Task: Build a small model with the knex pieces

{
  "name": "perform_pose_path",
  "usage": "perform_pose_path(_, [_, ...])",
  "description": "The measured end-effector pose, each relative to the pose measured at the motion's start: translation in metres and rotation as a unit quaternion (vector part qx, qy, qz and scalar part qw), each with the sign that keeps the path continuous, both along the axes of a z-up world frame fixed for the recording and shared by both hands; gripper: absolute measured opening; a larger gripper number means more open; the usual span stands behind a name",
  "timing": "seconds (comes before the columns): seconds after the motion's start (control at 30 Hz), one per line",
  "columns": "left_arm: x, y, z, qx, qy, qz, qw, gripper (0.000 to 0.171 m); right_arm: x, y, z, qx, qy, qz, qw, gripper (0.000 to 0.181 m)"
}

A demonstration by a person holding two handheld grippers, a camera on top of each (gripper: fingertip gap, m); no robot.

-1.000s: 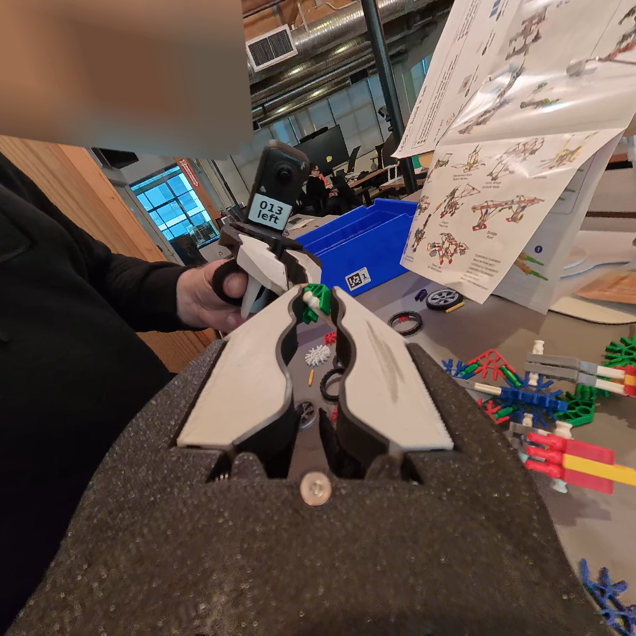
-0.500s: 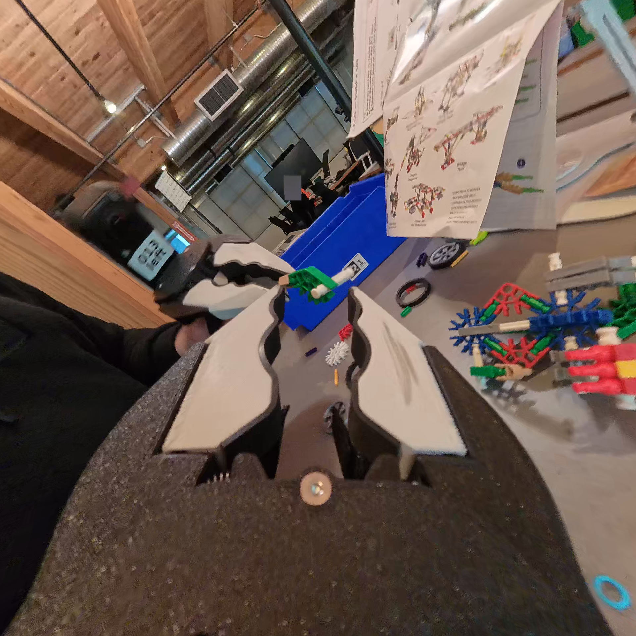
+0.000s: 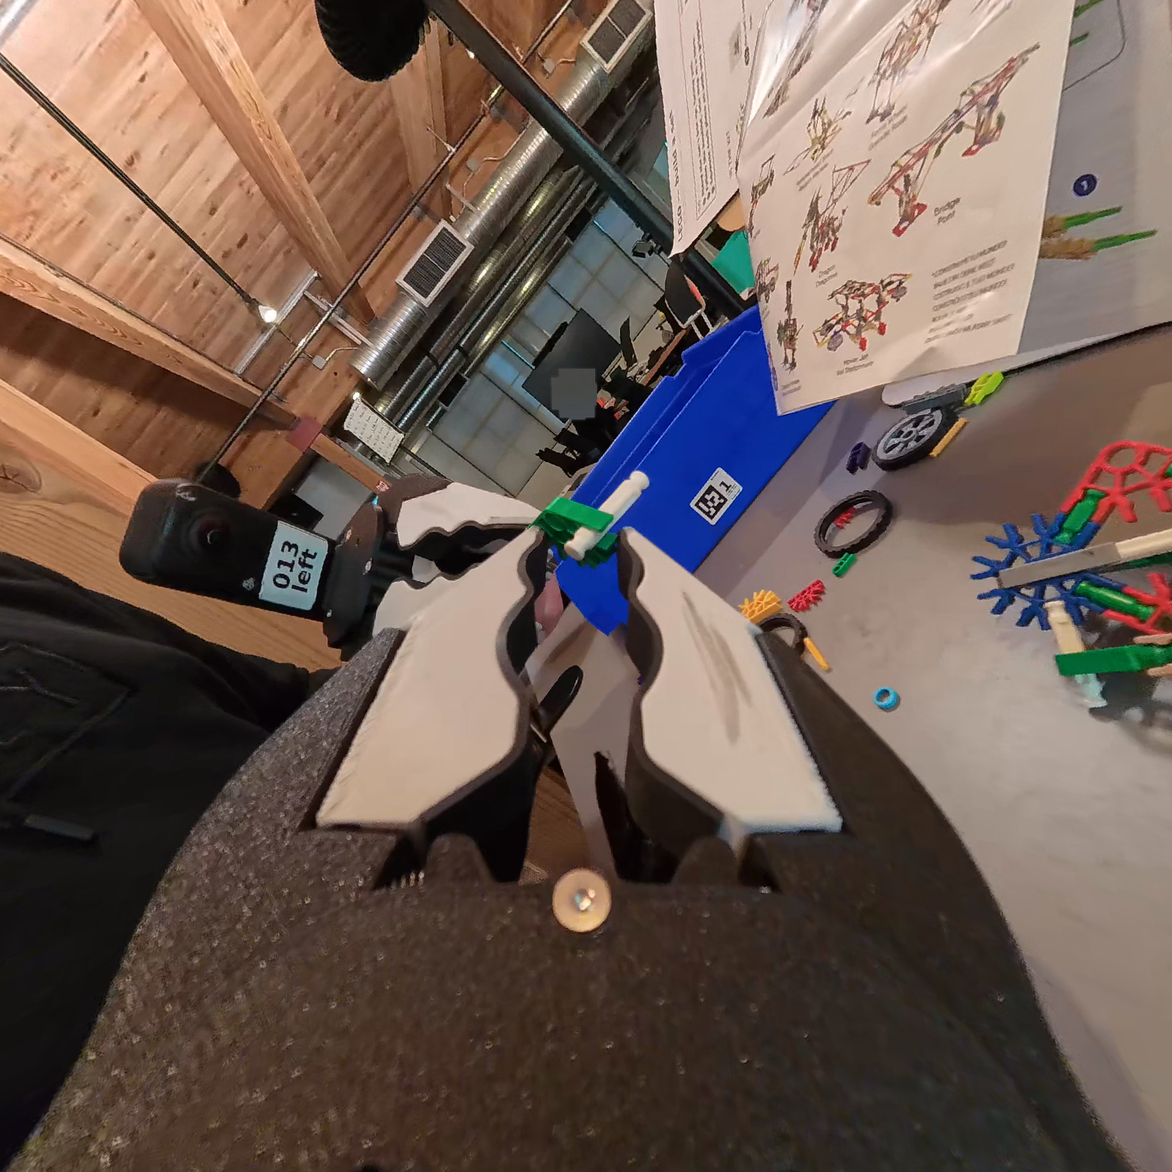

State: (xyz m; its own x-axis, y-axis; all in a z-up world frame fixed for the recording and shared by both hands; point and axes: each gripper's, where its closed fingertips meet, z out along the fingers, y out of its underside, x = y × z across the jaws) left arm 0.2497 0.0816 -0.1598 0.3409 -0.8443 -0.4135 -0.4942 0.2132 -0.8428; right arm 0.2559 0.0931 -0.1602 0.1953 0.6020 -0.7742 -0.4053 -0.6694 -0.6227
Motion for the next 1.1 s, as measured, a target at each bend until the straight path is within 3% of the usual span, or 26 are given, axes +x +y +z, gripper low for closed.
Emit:
perform_pose_path(0.3, [-0.002,0.002,-0.005,0.052,0.026,0.021,0.998,0.01,0.001,-0.001,0.0,-0.025,0.021,-0.025,0.999,0.019])
perform_pose_path(0.47, [-0.003,0.011,-0.004,0.059,0.015,0.053,0.997,0.01,0.002,-0.001,-0.008,-0.061,0.037,-0.041,0.997,0.045])
perform_pose_path(0.67, [0.01,0.008,-0.01,0.158,0.074,0.053,0.983,0.01,0.002,0.001,-0.001,-0.082,0.071,-0.048,0.993,0.044])
perform_pose_path(0.8, [0.017,0.007,-0.011,0.198,0.092,0.054,0.974,0.01,0.008,0.007,0.0,-0.088,0.081,-0.069,0.99,0.029])
perform_pose_path(1.0, [0.019,0.007,-0.017,0.144,0.082,0.045,0.985,0.016,0.012,0.009,-0.007,-0.076,0.039,-0.059,0.995,0.025])
perform_pose_path(1.1, [0.017,-0.006,-0.009,0.076,0.04,-0.01,0.996,0.025,0.008,0.001,-0.014,-0.063,-0.027,0.008,0.998,0.025])
